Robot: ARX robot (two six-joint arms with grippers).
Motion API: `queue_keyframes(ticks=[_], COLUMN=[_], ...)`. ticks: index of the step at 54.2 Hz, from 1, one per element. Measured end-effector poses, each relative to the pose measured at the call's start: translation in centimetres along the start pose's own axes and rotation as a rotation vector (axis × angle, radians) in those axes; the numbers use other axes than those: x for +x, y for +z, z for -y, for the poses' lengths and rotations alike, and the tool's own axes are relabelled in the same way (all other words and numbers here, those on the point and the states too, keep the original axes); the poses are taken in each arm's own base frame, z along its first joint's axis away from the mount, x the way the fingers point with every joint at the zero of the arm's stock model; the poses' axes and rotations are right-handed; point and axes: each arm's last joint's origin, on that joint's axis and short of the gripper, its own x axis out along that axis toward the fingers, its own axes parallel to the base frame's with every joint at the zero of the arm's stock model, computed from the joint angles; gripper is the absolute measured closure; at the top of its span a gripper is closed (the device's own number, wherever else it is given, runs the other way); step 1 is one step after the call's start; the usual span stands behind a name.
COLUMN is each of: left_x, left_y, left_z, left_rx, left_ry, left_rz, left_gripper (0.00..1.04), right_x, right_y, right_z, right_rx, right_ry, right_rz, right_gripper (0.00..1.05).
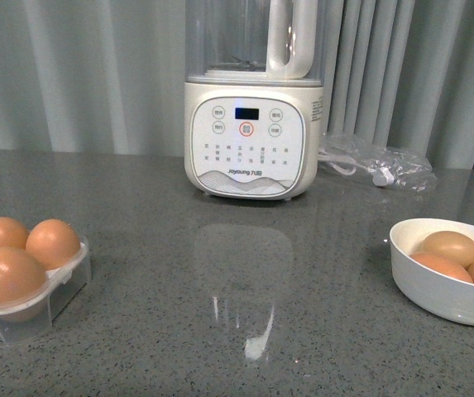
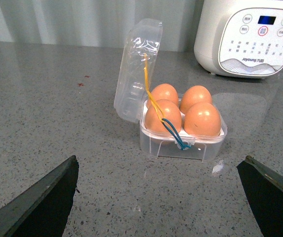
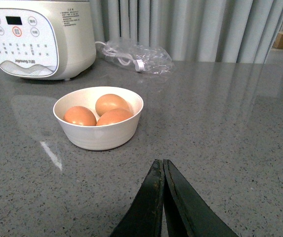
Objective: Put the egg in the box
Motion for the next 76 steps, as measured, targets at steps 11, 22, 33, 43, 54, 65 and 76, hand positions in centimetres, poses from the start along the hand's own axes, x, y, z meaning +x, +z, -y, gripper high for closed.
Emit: queue_keyframes(ticks=[11,22,33,43,54,65,76], left_x=[0.0,0.0,0.0,0.1,0.3,1.2,5.1], left_y=[0.0,0.0,0.0,-0.2,-0.1,2.8,5.4], left_z=[0.0,0.0,0.0,0.0,0.0,-0.2,-2.9], left_rx=[0.0,0.0,0.0,-0.019,0.018,-0.026,-0.059], left_ry=[0.0,0.0,0.0,0.036,0.319,0.292,0.245], left_rz=[0.0,0.0,0.0,-0.05,-0.476,-0.349,-0.262], left_gripper=[0.07,0.07,0.07,0.07,0.07,0.07,0.07], right_x=[0.0,0.0,0.0,0.0,0.0,0.0,0.0], right_y=[0.0,0.0,0.0,0.0,0.0,0.0,0.0], right_z=[0.0,0.0,0.0,0.0,0.0,0.0,0.0], right_rx=[0.0,0.0,0.0,0.003,0.003,0.003,0.003], right_ry=[0.0,0.0,0.0,0.0,0.003,0.001,0.0], right_rz=[0.0,0.0,0.0,0.0,0.0,0.0,0.0], right_gripper=[0.89,0.48,0.09,0.07,0.07,0.07,0.07])
